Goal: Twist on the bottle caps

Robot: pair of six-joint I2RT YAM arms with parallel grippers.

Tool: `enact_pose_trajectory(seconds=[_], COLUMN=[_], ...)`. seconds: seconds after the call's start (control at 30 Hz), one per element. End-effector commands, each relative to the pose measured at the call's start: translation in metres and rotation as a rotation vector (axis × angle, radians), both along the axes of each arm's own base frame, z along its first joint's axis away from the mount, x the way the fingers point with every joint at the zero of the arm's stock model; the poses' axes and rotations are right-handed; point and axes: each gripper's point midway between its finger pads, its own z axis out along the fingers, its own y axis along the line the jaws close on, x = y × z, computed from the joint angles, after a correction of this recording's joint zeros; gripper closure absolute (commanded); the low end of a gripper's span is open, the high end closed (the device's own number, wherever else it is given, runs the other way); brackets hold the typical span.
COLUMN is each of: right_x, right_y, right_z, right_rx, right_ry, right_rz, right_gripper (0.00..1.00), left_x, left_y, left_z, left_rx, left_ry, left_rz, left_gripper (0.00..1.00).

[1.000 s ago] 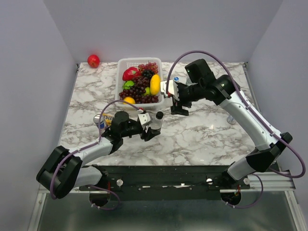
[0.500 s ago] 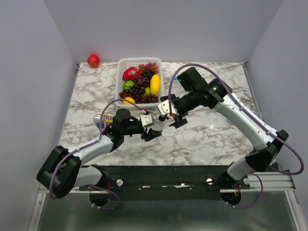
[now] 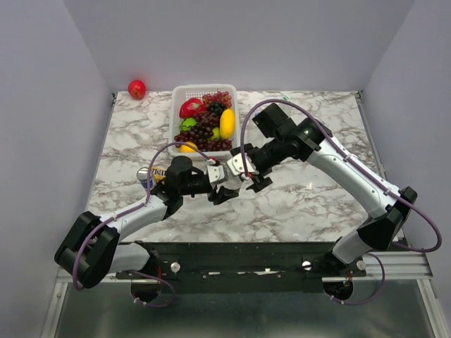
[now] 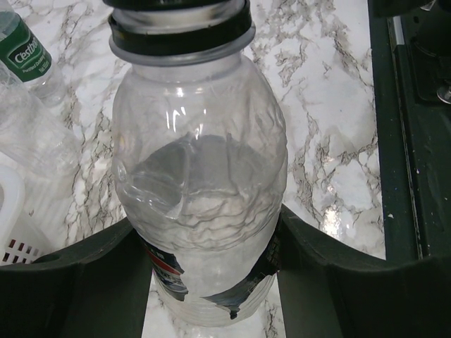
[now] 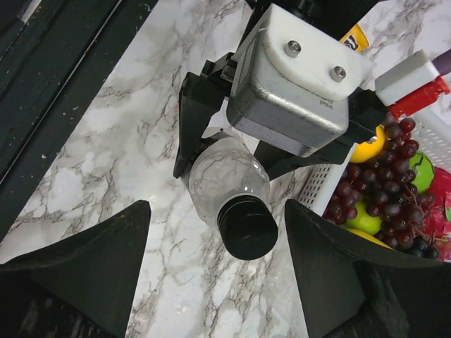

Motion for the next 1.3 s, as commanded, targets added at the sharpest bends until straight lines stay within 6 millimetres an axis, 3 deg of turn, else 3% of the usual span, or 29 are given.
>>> enact_pose_trajectory(seconds=[0.0,0.7,0.93,1.07,1.17,1.27], right_x=[-0.003,0.021,0.029,0.039,0.033,0.023], right_y=[-0.006,-0.014,-0.005,0.005,0.001,-0.006], right_z=[-0.015,-0.027,-0.016,0.012,0.03,0.029], right_rx=[-0.058,-0.158,-0.15,-0.067,-0.02,0.013], right_ry=[0.014,0.086,0.179,0.147,0.101,0.007], right_rz=[0.007,-0.266,-0.402,-0.427,-0.341,-0.2], right_gripper=[0.16,0.16,0.16,0.13,0.13,0.14], left_x=[0.004,0.022,0.02,0.015,0.01,0.004], left_y=[-0.005,0.002,0.001,0.002,0.004,0.006], left_z=[0.013,0.015,0.008,-0.004,-0.013,-0.017], left_rx=[-0.043,-0.111,-0.073,-0.013,0.02,0.045], left_ry=[-0.009,0.084,0.054,0.026,0.032,0.026], left_rz=[0.013,0.149,0.117,0.07,0.051,0.014], left_gripper=[1.0,1.0,1.0,1.0,1.0,1.0])
